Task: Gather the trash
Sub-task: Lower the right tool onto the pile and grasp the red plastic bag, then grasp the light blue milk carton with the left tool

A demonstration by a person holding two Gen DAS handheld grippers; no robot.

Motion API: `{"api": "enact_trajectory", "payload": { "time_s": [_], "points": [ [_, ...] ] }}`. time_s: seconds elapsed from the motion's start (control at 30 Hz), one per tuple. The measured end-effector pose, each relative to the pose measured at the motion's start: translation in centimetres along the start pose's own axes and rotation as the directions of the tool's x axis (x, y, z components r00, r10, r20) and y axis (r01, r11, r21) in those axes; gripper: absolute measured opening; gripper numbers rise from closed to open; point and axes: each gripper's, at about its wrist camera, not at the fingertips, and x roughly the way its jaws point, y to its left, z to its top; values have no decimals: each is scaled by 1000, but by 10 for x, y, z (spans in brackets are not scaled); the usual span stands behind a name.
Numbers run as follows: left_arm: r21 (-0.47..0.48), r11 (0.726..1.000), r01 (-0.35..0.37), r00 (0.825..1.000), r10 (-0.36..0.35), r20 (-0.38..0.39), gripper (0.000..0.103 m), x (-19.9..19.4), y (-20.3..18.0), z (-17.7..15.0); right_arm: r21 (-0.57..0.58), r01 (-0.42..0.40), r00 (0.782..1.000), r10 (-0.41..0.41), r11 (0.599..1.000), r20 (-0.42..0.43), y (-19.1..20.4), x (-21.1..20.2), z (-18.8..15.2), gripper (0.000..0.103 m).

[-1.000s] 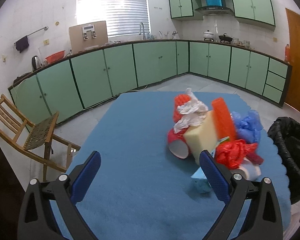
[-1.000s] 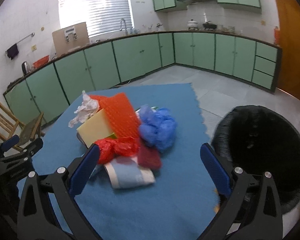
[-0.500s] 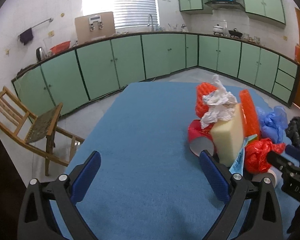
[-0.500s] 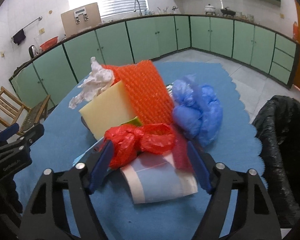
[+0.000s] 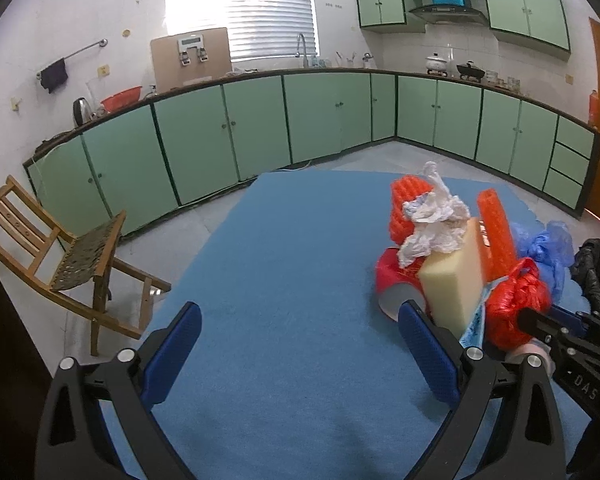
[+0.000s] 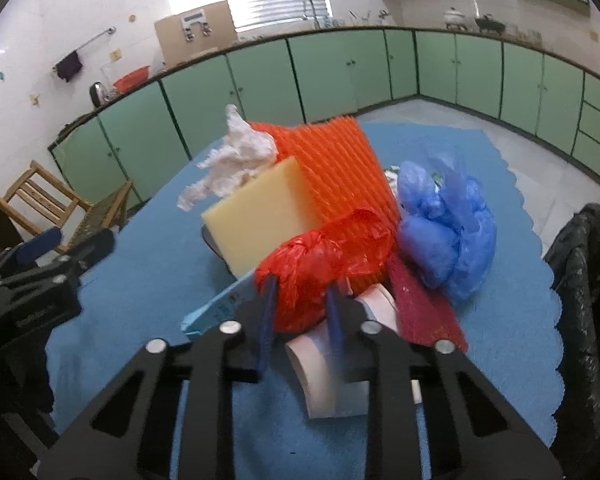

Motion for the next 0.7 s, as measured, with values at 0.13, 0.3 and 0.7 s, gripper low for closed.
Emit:
{"api": "enact_trajectory", "payload": {
  "time_s": [0.13,0.3,0.7],
  "points": [
    [22,1000,17,1000,-17,-1,96,-4,-7,-2,-10,9,999,-9,1000,36,-2,-15,4,6],
    [45,997,65,998,-65,2,92,-11,-23,-6,8,14,996,-15,1000,91,-13,-45,6,6],
    [100,977,188,979,-178,-100,75,19,-72,-26,56,93,992,-98,994,81,-45,-75,-20,6]
  ]
}}
